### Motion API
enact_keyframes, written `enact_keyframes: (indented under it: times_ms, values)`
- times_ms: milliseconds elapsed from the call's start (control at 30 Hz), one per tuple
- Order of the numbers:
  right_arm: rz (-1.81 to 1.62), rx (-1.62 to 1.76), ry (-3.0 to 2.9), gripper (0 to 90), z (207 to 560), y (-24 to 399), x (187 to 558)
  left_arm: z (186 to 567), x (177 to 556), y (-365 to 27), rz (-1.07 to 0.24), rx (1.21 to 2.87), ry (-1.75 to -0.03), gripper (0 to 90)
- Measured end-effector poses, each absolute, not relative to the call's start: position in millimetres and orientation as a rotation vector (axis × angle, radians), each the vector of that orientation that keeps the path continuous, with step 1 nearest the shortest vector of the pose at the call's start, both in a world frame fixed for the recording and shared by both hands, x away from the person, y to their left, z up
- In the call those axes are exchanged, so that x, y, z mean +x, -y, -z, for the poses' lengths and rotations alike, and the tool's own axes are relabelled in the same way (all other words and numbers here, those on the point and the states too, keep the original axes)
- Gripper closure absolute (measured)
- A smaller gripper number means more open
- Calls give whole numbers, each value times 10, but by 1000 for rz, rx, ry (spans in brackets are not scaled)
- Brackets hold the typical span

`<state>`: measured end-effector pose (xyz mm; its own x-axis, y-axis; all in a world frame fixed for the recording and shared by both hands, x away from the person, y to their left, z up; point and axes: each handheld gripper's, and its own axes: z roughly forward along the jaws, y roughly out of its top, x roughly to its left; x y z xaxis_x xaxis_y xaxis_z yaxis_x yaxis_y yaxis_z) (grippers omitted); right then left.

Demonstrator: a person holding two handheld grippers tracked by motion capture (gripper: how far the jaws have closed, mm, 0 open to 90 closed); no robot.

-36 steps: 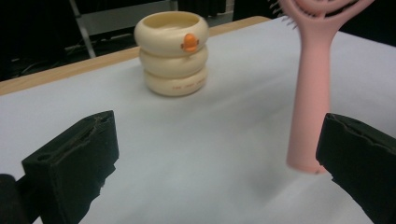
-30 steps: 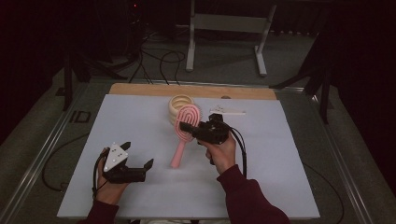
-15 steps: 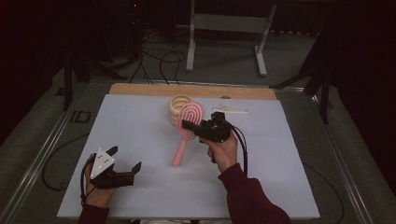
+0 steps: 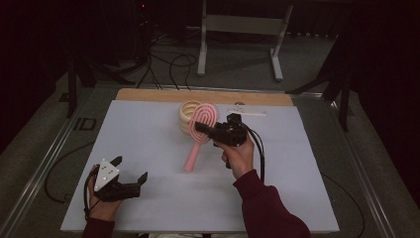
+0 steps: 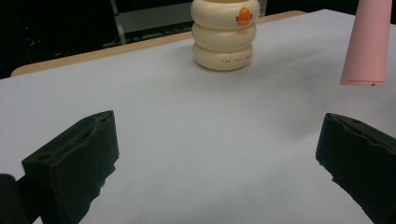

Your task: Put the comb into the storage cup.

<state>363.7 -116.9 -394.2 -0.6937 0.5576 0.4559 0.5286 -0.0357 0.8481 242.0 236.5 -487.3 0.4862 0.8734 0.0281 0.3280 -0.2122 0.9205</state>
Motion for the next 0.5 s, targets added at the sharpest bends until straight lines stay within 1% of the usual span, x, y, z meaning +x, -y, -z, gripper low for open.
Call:
enact_keyframes:
  times_ms: [500]
  values:
    - [-1877, 1228, -2154, 643, 3889, 1191, 3717, 4878, 2419, -2353, -710, 1770, -1015, 0]
